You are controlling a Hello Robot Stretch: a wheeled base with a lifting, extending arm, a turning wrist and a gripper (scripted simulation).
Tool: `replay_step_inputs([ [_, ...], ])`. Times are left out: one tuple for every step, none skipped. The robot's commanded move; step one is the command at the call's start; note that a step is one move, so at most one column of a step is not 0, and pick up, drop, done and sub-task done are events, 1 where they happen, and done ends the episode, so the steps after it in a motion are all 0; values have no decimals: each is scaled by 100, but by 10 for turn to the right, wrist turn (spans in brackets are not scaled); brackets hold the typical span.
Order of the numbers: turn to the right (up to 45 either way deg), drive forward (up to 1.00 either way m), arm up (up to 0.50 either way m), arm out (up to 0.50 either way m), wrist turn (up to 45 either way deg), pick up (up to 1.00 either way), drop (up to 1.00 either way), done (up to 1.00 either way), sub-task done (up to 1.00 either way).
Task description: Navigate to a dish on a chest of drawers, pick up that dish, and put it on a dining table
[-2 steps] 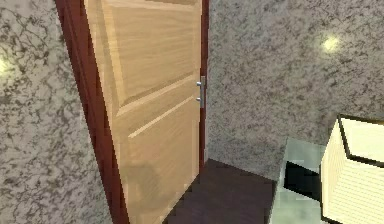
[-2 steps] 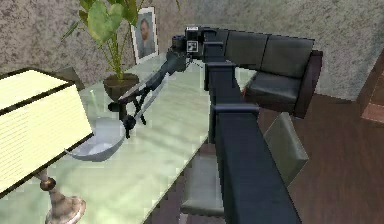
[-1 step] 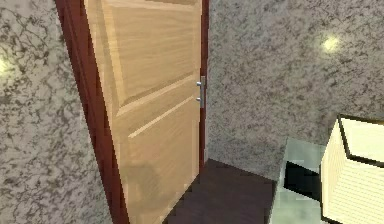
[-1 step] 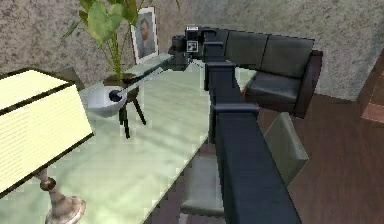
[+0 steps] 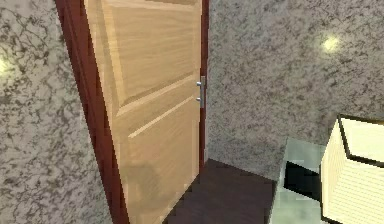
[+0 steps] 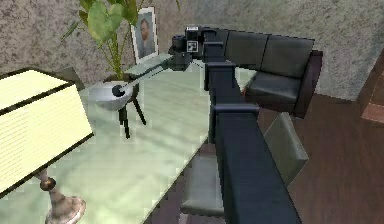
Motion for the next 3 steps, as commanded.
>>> replay_step_inputs([
  [0, 0, -32, 0, 0, 0, 0, 0, 0],
  [0, 0, 0, 0, 0, 0, 100, 0, 0],
  [0, 0, 0, -10, 0, 0, 0, 0, 0],
])
